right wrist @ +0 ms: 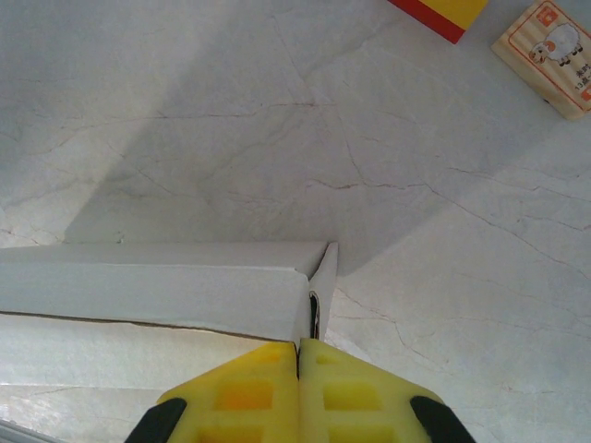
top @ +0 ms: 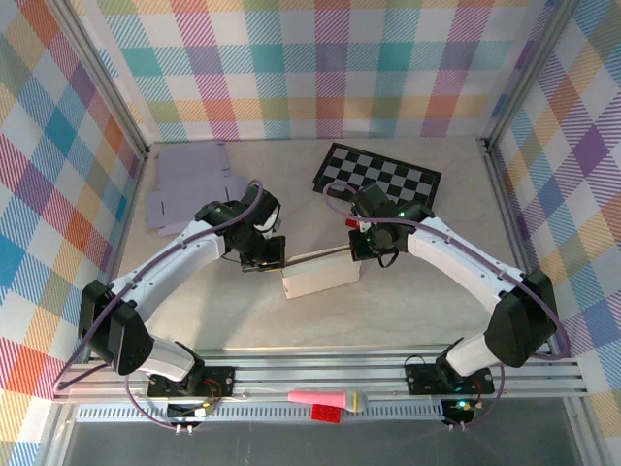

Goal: Fold the paper box

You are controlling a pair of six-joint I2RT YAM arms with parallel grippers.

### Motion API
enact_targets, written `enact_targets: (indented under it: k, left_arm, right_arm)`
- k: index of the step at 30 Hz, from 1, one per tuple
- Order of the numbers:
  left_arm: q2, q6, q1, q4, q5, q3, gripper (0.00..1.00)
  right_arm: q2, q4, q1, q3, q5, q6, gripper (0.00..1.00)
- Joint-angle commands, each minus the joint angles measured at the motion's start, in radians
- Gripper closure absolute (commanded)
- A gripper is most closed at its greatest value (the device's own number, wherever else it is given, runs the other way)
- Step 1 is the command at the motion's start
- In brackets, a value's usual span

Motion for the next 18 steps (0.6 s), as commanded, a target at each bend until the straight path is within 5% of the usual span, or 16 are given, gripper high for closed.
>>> enact_targets:
  k: [1,18]
  left_arm:
    - [0.011,-0.059,0.003,0.001,0.075,0.023,1.00]
    - [-0.009,-0.150,-0.027,0.046,0.065,-0.004,1.00]
  right_arm:
    - [0.026,-0.024,0.017,-0.004,-0.029,0.011,1.00]
    - [0.022,-0.020,0.023,-0.008,-0.029,0.016,1.00]
